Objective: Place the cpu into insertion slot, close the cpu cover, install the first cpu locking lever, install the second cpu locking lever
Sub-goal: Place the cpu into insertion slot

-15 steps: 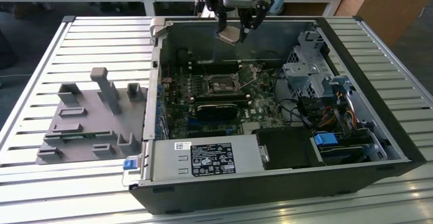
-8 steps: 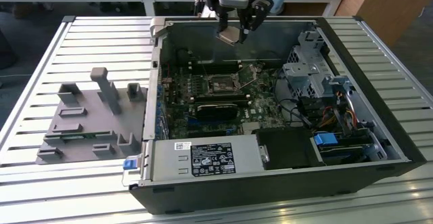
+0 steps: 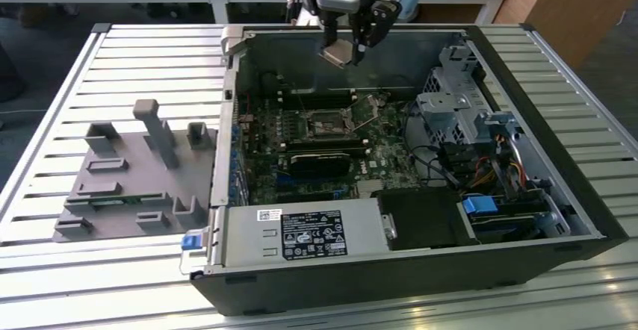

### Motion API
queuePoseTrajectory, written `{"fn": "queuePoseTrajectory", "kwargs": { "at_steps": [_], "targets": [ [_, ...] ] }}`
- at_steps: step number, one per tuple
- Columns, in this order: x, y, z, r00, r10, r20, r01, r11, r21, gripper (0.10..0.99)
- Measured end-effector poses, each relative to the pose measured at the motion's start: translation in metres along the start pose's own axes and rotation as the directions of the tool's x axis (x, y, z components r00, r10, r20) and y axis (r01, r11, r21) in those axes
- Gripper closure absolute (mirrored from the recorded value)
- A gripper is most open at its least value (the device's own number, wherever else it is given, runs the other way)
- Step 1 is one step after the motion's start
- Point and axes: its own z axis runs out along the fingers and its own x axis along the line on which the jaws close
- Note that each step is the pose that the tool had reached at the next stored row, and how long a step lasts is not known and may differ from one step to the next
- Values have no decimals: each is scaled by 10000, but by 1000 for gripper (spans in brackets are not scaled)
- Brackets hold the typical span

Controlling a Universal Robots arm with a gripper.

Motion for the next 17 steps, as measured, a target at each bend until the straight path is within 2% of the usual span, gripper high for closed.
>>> {"fn": "queuePoseTrajectory", "kwargs": {
  "at_steps": [4,8,12,17],
  "targets": [
    [0,-1,9,9992,404,32,-404,9992,4,545],
    [0,-2,23,9958,908,64,-908,9959,5,545],
    [0,-3,36,9896,1438,101,-1438,9896,1,545],
    [-1,-4,52,9779,2084,143,-2084,9780,2,545]
  ]
}}
